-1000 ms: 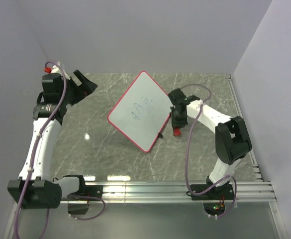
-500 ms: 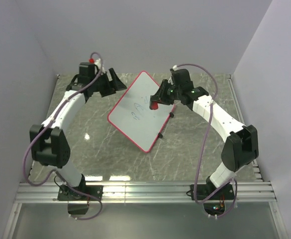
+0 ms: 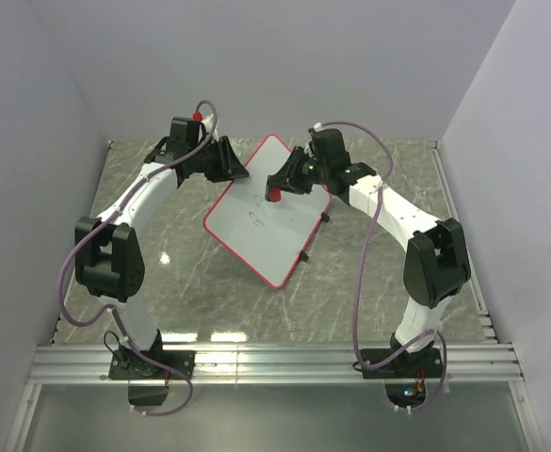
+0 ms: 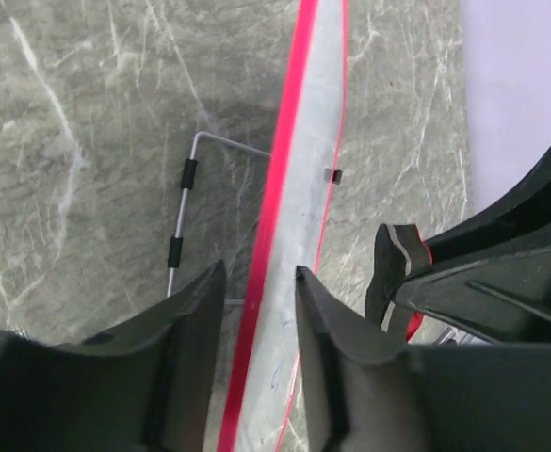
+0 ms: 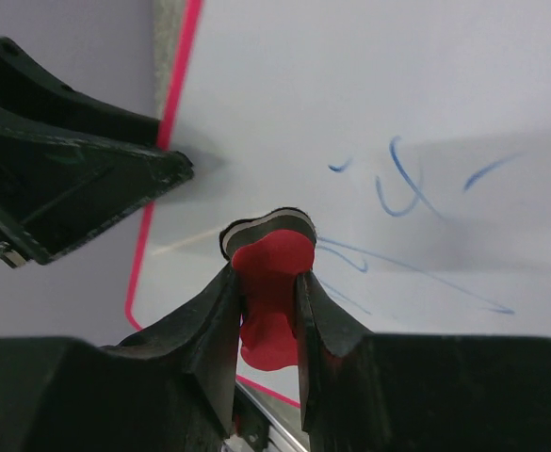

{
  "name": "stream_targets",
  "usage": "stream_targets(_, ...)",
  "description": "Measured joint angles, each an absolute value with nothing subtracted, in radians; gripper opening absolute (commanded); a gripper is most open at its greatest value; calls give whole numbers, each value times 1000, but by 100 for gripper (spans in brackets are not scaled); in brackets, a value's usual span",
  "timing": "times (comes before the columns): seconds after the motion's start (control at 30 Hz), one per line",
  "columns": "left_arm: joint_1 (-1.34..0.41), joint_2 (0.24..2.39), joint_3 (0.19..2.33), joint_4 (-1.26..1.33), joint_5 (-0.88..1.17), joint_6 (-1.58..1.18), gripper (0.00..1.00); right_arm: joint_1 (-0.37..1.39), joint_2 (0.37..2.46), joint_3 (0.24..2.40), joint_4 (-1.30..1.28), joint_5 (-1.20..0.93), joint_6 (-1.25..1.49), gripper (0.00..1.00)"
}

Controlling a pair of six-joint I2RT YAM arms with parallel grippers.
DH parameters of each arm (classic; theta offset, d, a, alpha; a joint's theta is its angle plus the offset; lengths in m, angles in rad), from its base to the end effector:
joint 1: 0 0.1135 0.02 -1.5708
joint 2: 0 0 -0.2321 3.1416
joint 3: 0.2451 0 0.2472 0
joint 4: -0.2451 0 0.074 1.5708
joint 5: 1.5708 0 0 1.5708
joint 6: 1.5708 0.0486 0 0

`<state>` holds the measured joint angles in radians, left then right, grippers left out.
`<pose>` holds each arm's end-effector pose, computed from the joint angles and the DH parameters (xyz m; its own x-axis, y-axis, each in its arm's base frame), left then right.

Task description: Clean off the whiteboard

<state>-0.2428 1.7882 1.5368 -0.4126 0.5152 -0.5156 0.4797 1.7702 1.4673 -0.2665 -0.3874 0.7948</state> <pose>0.3911 -0.1215 0.2669 -0.8093 -0.2416 -0.5354 0.2148 0.7267 -0.6525 0.3579 0.2069 0.2626 -0.8414 0.3072 -0.4446 -0.1556 0.6501 0.7438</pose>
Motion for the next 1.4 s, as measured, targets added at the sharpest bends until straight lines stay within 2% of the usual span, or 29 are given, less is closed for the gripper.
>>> stream_targets(0.17,-243,1795,1566,-434,530,-487,22,486,1800,1541,-248,-388,820,0)
stream_targets(0.37,-237,1812,1586,-448,552,-456,17,515,1874,1641,-226,-381,844,0)
stream_targets(0.53,-237,1824,1609,-476,556,-431,0,547,1889,1619,-214,-348,865,0)
stream_targets(1.0,-227,1850,1628,-500,546,-404,0,573,1833,1315,6,-279,895,0)
stream_targets(1.4,-227,1849,1629,-505,542,-387,0,567,1714,1079,-19,-133,817,0)
